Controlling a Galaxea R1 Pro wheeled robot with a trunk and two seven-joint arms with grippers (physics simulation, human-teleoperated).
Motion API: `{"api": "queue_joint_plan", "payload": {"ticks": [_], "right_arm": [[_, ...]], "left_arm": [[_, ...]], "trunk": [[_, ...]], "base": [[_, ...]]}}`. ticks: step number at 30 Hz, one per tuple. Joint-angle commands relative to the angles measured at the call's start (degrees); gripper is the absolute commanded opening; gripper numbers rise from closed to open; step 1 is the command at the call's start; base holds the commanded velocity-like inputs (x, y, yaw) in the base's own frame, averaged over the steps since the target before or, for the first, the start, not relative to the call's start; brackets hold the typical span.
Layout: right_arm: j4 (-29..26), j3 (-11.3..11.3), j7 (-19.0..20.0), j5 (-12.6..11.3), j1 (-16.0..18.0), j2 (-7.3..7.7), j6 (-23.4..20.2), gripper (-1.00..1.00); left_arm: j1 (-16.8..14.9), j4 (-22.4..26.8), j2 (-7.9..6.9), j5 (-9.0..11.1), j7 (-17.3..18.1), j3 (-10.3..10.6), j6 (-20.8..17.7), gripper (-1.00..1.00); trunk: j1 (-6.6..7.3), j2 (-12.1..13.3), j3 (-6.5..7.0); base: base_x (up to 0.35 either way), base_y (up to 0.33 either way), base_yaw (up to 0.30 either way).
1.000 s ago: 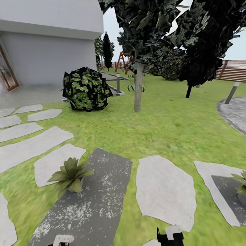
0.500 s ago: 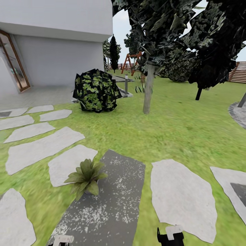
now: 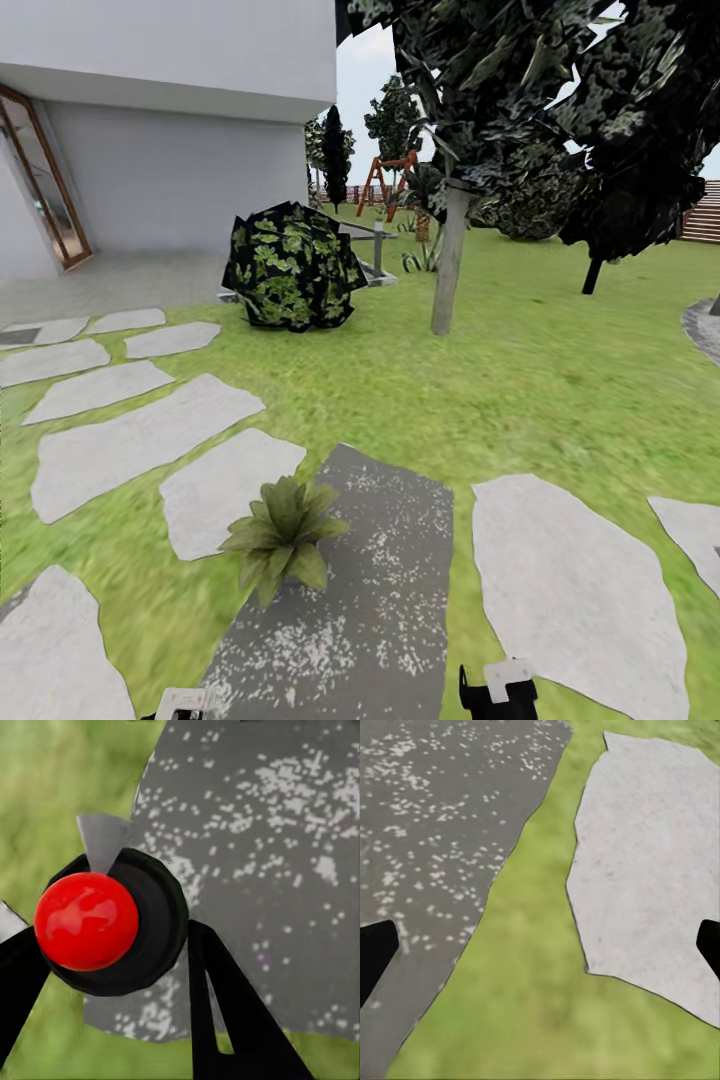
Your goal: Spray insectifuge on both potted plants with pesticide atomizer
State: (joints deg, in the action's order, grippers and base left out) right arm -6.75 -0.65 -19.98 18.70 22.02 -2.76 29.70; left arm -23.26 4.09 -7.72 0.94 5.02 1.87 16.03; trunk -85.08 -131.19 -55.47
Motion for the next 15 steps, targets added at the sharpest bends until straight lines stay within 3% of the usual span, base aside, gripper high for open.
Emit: {"api": "queue_joint_plan", "payload": {"ticks": [1, 10, 15], "right_arm": [[0.1, -0.1, -0.5, 0.6, 0.0, -0.05, 0.0, 1.0], [0.1, 0.0, -0.5, 0.6, 0.0, -0.06, 0.1, 1.0], [0.1, 0.0, -0.5, 0.6, 0.0, -0.06, 0.1, 1.0]], "left_arm": [[0.0, 0.0, -0.01, 0.1, 0.2, 0.2, 0.2, -1.0], [0.0, 0.0, -0.01, 0.1, 0.2, 0.2, 0.2, -1.0], [0.0, 0.0, -0.01, 0.1, 0.2, 0.2, 0.2, -1.0]], "trunk": [[0.0, 0.0, -0.05], [0.0, 0.0, -0.05], [0.0, 0.0, -0.05]], "base": [[0.131, 0.304, 0.0], [0.159, 0.292, 0.009], [0.091, 0.171, 0.216]]}}
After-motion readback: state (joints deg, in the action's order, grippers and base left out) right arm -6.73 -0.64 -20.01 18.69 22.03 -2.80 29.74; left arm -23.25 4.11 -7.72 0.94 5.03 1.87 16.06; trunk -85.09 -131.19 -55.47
